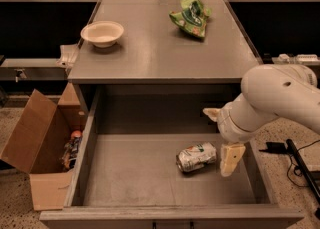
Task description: Pick 7up can from top drawer and place on counter
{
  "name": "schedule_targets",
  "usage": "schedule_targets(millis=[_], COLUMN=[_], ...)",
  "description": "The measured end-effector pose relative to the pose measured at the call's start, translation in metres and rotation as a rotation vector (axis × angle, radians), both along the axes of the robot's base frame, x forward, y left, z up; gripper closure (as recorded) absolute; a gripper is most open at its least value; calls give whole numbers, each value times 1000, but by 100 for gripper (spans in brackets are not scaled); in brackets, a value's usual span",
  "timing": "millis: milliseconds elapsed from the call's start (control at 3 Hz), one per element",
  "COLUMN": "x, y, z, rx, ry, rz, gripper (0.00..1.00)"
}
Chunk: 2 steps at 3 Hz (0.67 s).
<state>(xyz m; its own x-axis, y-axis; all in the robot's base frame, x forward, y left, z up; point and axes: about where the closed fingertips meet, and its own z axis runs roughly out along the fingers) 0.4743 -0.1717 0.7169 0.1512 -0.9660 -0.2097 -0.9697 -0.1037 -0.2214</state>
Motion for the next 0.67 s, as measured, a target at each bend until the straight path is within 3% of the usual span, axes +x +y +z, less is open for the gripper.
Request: schedule_targets(millis=[333, 667], x=[17, 23], y=[7, 12], z=[-40, -59], rx=[-13, -20], ry=[-12, -4], rz=[48, 72], gripper=[0, 0])
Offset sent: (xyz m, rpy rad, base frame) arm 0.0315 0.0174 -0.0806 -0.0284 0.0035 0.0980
